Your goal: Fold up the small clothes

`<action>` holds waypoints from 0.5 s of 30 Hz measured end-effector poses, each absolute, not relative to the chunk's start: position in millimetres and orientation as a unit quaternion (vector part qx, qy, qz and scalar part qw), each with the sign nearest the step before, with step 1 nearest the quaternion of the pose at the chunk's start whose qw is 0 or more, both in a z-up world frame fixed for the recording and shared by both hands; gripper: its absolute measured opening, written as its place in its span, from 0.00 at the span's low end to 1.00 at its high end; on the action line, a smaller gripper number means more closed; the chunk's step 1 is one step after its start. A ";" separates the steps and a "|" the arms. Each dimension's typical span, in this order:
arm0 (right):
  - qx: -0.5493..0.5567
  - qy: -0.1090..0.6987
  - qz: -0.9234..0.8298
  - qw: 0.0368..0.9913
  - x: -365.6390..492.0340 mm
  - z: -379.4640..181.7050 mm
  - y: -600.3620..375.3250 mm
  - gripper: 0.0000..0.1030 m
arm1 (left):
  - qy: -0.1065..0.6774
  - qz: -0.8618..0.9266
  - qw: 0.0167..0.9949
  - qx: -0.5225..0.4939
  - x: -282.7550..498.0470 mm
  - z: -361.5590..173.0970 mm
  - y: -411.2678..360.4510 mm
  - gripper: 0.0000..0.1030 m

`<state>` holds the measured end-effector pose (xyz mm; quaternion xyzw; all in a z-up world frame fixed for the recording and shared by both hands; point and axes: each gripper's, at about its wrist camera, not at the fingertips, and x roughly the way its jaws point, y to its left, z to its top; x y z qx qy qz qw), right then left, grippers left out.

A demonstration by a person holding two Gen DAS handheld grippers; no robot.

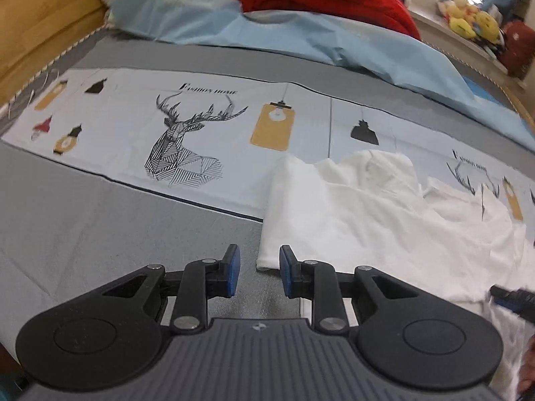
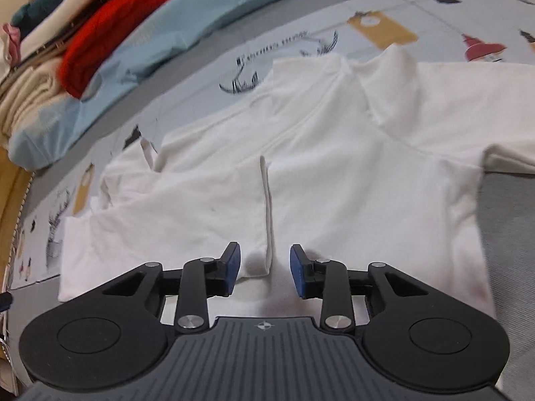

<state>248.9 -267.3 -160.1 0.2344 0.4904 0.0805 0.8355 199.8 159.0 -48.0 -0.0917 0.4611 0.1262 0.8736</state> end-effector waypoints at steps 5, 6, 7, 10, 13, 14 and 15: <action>0.168 0.484 0.100 0.853 257.4 -162.4 -242.3 0.15 | 0.452 0.146 0.874 -0.101 195.6 -42.0 172.7 0.27; 0.156 0.477 0.100 0.859 258.4 -159.5 -239.1 0.06 | 0.454 0.149 0.873 -0.103 196.8 -42.7 175.3 0.27; 0.158 0.467 0.105 0.864 259.0 -155.3 -240.1 0.03 | 0.456 0.152 0.870 -0.106 197.8 -43.5 177.4 0.27; 0.181 0.411 0.121 0.885 256.9 -128.2 -249.3 0.03 | 0.457 0.156 0.869 -0.110 199.8 -44.0 179.9 0.27; 0.206 0.353 0.125 0.904 246.0 -93.8 -274.3 0.03 | 0.456 0.156 0.869 -0.108 202.3 -44.2 178.4 0.27; 0.208 0.336 0.116 0.911 241.5 -85.7 -285.1 0.03 | 0.456 0.155 0.870 -0.107 203.1 -44.5 177.4 0.27; 0.198 0.326 0.096 0.919 238.9 -81.5 -298.2 0.03 | 0.457 0.153 0.870 -0.105 204.3 -44.6 176.1 0.27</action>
